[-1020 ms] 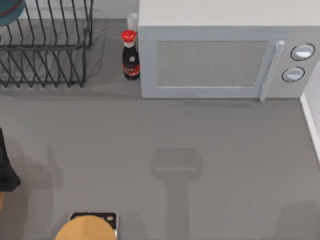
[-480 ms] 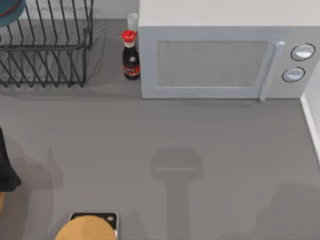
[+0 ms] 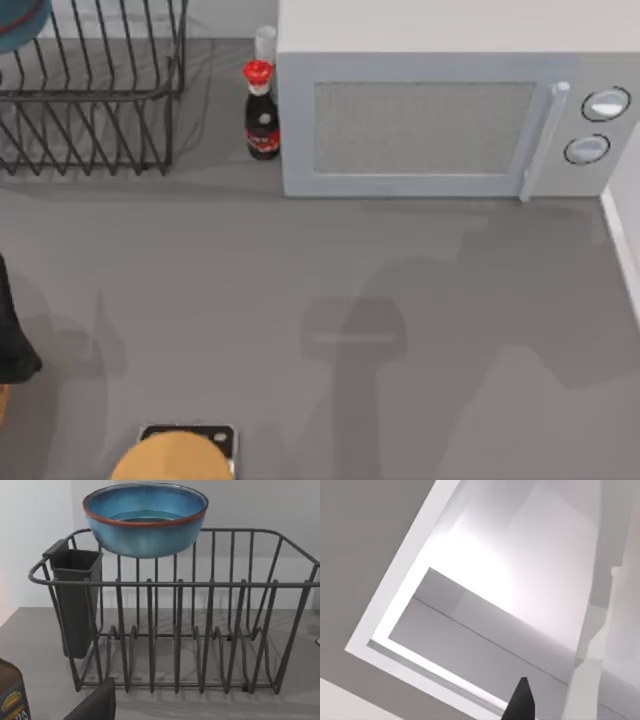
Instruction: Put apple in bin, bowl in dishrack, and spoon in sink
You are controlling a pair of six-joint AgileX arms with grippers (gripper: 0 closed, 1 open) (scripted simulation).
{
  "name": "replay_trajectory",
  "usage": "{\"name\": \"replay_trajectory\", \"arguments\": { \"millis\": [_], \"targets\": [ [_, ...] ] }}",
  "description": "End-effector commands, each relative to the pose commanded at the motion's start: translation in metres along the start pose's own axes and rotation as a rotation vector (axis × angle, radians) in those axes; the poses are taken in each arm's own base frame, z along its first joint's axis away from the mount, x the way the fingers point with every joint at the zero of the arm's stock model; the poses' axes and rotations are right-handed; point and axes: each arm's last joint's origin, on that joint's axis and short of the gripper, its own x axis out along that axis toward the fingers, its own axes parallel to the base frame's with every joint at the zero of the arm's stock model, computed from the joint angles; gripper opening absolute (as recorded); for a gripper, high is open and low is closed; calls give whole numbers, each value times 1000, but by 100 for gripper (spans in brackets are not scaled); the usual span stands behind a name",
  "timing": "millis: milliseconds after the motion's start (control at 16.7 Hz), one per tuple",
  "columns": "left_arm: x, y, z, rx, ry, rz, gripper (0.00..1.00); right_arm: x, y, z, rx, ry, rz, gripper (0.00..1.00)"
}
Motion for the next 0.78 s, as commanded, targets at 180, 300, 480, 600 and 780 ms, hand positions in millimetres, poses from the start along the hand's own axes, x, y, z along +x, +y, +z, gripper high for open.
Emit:
{"name": "replay_trajectory", "arguments": {
  "millis": [180, 300, 480, 600, 780],
  "targets": [
    [0, 0, 0, 0, 0, 0, 100, 0, -49, -22, 7, 18, -16, 0],
    [0, 0, 0, 0, 0, 0, 100, 6, -78, -29, 17, 29, -27, 0],
    [0, 0, 0, 0, 0, 0, 100, 22, -110, -29, 39, 36, -36, 0],
    [0, 0, 0, 0, 0, 0, 100, 33, -125, -26, 54, 39, -40, 0],
    [0, 0, 0, 0, 0, 0, 100, 42, -138, -21, 70, 44, -45, 0]
  ]
}}
